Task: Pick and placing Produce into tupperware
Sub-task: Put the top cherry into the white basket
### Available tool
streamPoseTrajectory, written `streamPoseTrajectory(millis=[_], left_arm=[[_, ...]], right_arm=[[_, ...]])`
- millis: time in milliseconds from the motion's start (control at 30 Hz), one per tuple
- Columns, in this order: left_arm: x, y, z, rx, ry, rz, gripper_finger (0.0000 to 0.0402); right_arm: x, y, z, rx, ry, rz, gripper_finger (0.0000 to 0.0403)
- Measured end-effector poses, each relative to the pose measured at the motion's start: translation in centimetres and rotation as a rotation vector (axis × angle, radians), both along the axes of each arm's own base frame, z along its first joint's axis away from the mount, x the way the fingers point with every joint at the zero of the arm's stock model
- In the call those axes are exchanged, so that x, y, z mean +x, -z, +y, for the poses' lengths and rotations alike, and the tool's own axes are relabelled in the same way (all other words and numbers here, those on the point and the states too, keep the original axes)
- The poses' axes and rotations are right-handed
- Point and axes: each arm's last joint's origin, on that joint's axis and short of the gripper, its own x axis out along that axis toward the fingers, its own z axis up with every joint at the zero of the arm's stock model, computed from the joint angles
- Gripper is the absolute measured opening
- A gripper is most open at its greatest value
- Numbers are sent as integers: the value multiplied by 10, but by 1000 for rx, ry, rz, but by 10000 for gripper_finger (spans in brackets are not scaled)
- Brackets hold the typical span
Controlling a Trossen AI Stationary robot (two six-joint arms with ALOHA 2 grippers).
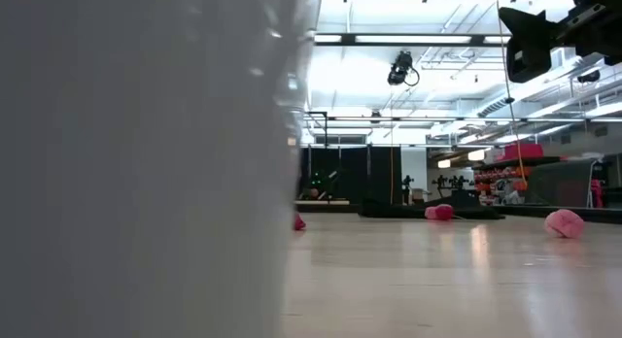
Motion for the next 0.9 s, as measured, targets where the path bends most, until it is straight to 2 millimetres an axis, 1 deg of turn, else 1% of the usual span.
streamPoseTrajectory(millis=[333, 700, 900], left_arm=[[0, 0, 0, 0, 0, 0, 36], [0, 0, 0, 0, 0, 0, 25], [0, 0, 0, 0, 0, 0, 33]], right_arm=[[0, 0, 0, 0, 0, -1, 281], [0, 0, 0, 0, 0, 0, 281], [0, 0, 0, 0, 0, -1, 281]])
